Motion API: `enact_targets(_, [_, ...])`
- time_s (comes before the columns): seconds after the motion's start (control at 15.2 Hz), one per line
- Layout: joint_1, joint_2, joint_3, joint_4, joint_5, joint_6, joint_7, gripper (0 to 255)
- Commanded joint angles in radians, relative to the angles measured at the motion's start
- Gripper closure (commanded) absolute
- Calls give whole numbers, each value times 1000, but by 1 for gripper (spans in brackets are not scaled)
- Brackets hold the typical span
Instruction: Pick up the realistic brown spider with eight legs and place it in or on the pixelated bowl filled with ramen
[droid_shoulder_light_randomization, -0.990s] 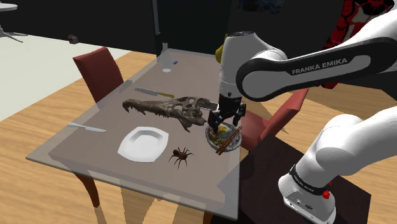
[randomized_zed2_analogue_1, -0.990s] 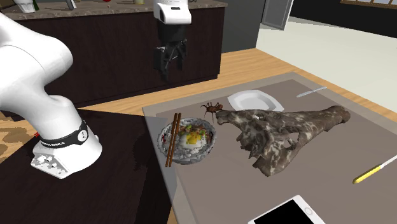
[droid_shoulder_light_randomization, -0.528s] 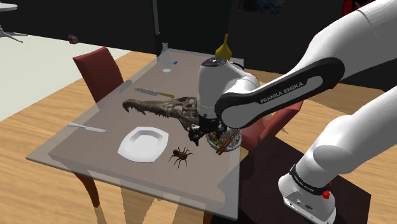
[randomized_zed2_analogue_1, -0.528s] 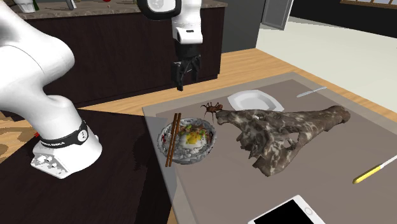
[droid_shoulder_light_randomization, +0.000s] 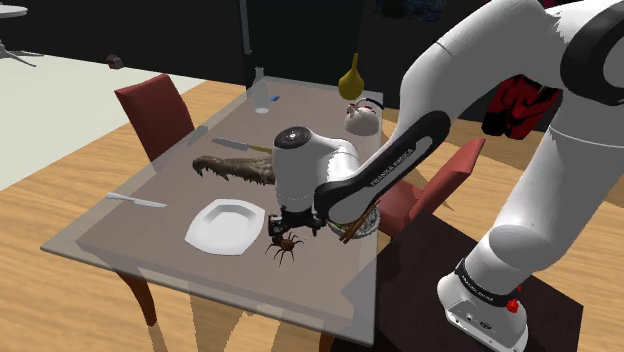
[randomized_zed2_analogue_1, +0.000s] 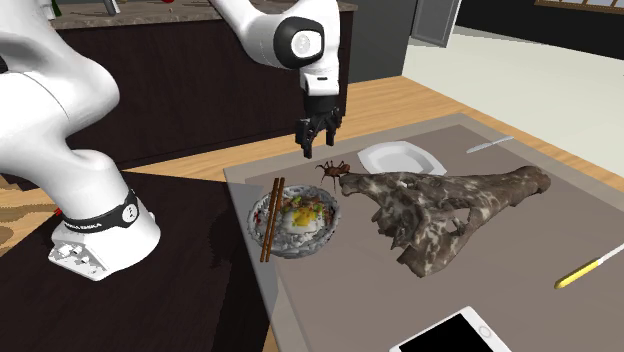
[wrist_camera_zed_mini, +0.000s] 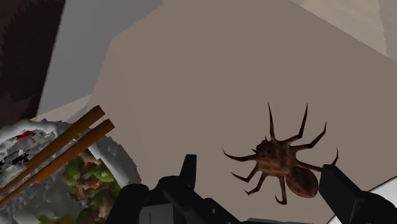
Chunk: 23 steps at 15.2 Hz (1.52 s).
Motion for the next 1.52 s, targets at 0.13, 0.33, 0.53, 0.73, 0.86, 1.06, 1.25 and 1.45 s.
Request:
enact_targets(0.13, [97, 186, -81, 125, -211, -10, 225, 0])
enact_targets(0.33, [113, 221, -107, 125, -250, 16, 251, 0])
enact_targets(0.53, [128, 256, -133, 128, -290, 41, 277, 0])
enact_targets(0.73, [136, 275, -147, 130, -311, 54, 290, 0])
enact_targets(0.86, [136, 275, -147, 130, -311, 54, 290, 0])
enact_targets(1.06, [136, 275, -147, 130, -311, 54, 290, 0])
enact_targets(1.25, [136, 275, -147, 129, -311, 54, 290, 255])
enact_targets(1.45, [136, 275, -147, 130, -311, 54, 290, 255])
